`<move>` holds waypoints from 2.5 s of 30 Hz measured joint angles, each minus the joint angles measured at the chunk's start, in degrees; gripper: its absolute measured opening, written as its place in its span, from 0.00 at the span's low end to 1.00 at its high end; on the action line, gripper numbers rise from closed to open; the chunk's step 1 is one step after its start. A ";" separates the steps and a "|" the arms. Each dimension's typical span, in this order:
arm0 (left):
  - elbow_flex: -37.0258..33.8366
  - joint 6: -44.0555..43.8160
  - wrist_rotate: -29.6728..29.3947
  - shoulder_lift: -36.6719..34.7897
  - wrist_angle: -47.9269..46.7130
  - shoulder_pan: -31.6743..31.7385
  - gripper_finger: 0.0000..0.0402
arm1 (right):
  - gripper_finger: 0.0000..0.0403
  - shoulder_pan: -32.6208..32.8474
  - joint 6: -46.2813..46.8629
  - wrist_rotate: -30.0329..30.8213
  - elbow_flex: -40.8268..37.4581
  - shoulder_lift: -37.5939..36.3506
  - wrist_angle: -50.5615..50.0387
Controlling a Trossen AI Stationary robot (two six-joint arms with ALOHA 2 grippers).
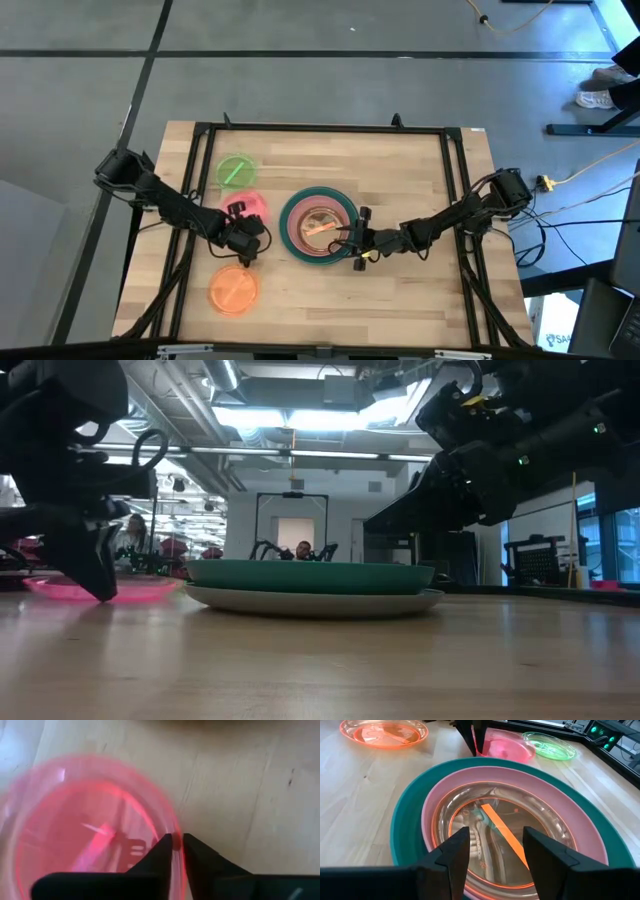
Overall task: Stack plastic plates
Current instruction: Stack the light pink plate on top of the orange plate
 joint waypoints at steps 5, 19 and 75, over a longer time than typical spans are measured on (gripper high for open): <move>0.00 0.77 -1.22 -0.02 -0.44 0.00 0.01 | 0.44 -0.02 -0.01 -0.01 0.00 0.00 0.02; 0.00 0.87 -7.02 -0.01 -0.43 -0.04 0.01 | 0.44 -0.02 -0.01 0.00 0.00 0.00 0.02; 11.30 37.89 -4.42 12.18 45.38 -0.43 0.02 | 0.44 6.28 -4.86 20.46 -0.01 -11.75 -9.27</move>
